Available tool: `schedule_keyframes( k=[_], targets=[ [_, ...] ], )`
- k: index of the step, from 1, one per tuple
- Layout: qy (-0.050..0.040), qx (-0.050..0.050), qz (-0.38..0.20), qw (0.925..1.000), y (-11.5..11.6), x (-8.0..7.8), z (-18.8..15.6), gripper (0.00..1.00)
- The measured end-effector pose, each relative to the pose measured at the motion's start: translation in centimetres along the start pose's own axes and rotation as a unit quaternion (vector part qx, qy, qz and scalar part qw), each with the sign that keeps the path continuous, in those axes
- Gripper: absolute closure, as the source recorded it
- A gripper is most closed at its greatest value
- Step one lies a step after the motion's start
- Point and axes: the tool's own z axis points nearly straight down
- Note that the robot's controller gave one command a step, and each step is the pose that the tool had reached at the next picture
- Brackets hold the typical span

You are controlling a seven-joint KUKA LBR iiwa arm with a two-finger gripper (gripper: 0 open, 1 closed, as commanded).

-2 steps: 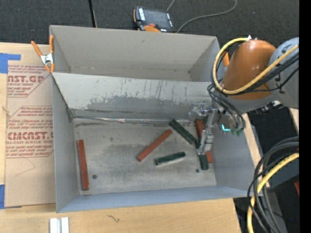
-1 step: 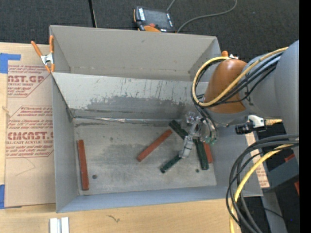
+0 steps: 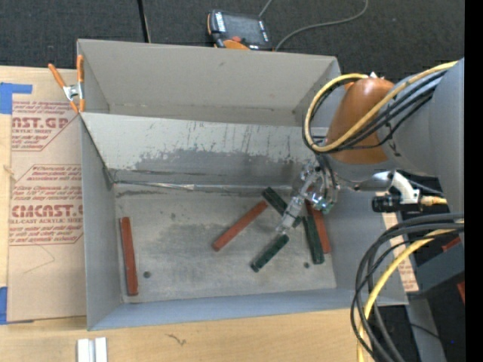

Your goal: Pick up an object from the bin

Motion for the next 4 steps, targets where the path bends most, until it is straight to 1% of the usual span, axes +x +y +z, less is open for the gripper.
schedule_keyframes(
  k=[1, 2, 3, 4],
  targets=[
    [0.0017, 0.001, 0.138, 0.9904, 0.1, 1.4, -0.7, 0.0],
    [0.0007, 0.001, 0.275, 0.9615, 0.1, 0.4, 3.1, 0.0],
    [0.0004, 0.001, 0.274, 0.9618, 0.2, 0.4, 3.1, 0.0],
    [0.0003, 0.001, 0.274, 0.9618, 0.2, 0.3, 3.0, 1.0]
  ],
)
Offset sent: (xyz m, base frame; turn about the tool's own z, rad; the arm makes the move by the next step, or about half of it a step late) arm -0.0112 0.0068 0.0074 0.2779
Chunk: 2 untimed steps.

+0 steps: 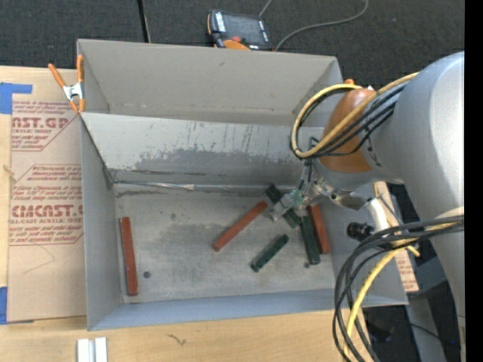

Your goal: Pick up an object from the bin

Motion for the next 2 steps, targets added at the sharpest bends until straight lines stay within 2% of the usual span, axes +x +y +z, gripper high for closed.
schedule_keyframes(
  k=[1, 2],
  targets=[
    [-0.0014, -0.003, 0.0, 1.0, 0.2, -0.1, -8.1, 1.0],
    [0.0001, -0.001, -0.001, 1.0, 0.3, -0.1, -10.5, 1.0]
  ],
)
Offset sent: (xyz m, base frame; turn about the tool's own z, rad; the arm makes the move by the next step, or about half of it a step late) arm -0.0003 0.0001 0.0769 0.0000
